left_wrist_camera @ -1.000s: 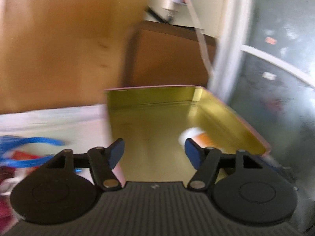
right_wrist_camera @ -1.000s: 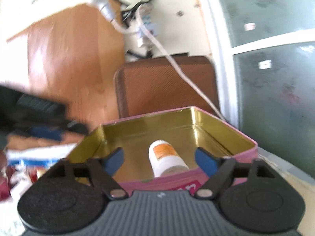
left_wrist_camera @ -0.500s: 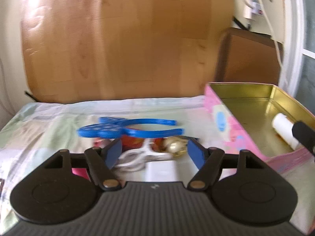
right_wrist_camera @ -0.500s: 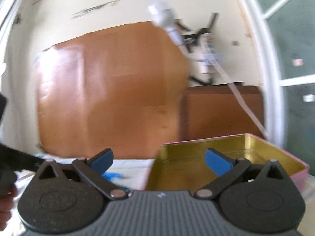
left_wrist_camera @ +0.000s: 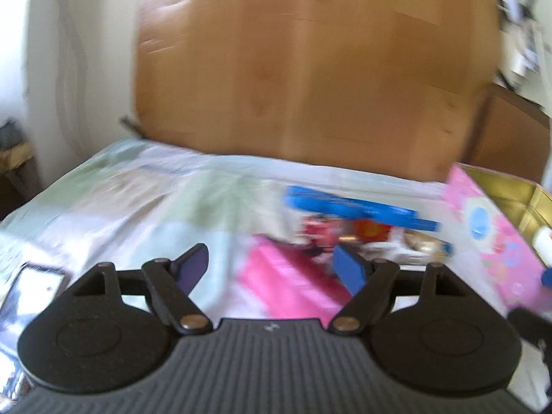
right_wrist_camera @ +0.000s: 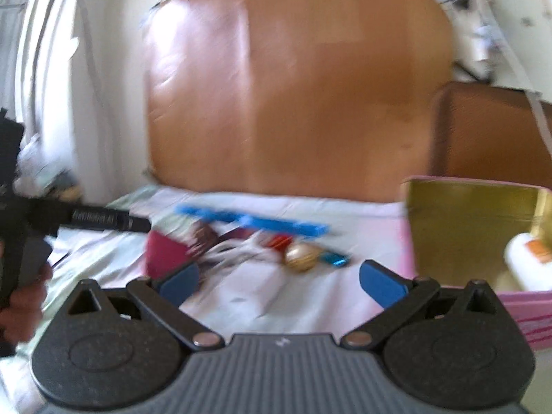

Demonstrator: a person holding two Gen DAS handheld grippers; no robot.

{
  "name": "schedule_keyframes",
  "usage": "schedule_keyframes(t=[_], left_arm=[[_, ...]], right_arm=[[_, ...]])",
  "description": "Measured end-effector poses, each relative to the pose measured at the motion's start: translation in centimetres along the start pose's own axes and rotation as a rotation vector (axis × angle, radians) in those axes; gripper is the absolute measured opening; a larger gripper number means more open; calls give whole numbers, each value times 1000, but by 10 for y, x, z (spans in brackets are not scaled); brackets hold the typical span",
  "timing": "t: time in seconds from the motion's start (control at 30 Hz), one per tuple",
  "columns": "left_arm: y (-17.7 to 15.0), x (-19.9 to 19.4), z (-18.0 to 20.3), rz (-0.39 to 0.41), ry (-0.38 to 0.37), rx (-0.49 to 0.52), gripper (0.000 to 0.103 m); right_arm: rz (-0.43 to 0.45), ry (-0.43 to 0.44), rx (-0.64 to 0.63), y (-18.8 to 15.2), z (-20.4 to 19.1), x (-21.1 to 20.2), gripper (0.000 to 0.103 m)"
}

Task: Organize rigid objects
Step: 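Move the right gripper back to the magenta wallet, then grasp the magenta wallet with the right gripper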

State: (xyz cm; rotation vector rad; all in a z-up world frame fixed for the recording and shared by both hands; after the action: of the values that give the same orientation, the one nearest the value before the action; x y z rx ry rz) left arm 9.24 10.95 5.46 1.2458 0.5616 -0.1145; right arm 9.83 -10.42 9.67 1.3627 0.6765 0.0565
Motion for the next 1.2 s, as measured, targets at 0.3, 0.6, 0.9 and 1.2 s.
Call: schedule_keyframes(t=[0.3, 0.6, 0.9, 1.2], left_arm=[[7, 7, -66, -4, 74, -152, 81], [-2, 7, -79, -27, 43, -166, 81], [-6, 10, -78, -45, 24, -158, 81], [-17, 1, -53, -86, -175, -57, 81]], right_arm=[[-71, 216, -131, 19, -71, 44, 75], [-166, 322, -50, 24, -103, 82, 49], [-240, 400, 142, 11, -93, 120, 9], [-237, 491, 58, -10, -63, 64, 8]])
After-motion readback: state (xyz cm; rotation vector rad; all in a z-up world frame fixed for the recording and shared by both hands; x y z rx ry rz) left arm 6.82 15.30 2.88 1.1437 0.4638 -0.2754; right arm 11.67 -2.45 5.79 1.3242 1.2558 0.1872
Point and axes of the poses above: each gripper's, at about its wrist camera, not at the fingertips, and x roughly the way its jaws point, z to its right, y to its top, the point moved 3 cm from there along x, roughly the way its jaws point, and after that the axes turned 11 degrees about -x, right-handed, at the moved point
